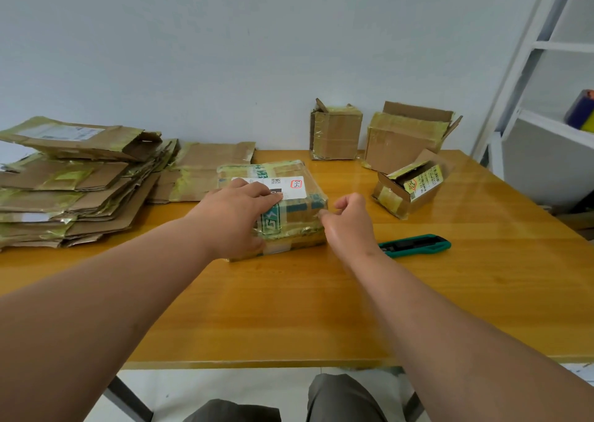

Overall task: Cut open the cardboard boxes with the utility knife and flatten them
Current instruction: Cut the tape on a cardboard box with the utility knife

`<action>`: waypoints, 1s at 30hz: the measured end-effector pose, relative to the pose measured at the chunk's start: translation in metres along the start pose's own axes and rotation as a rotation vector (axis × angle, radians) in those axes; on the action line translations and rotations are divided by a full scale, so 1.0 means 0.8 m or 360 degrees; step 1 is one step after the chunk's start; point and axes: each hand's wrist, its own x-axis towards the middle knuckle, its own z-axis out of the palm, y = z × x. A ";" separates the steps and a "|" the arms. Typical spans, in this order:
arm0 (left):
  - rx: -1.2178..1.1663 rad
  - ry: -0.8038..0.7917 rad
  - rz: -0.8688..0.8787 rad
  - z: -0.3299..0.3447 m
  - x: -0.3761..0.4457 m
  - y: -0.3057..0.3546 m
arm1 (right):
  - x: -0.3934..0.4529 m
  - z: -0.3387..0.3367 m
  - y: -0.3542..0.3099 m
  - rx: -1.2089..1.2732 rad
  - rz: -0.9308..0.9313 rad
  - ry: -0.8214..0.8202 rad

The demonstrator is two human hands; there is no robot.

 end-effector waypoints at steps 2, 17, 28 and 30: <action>0.0007 -0.0009 0.0010 0.000 -0.001 -0.004 | 0.001 0.004 0.000 0.0008 0.0020 0.0029; 0.0149 0.0051 0.0024 -0.012 0.003 0.010 | -0.012 -0.022 -0.006 0.0221 0.0030 -0.0125; 0.0016 0.0004 0.0049 -0.024 0.003 -0.001 | -0.013 -0.010 -0.012 0.0472 0.0199 -0.0228; -0.0038 -0.0019 0.0052 -0.021 0.003 -0.005 | -0.013 -0.007 -0.012 0.0627 0.0293 -0.0230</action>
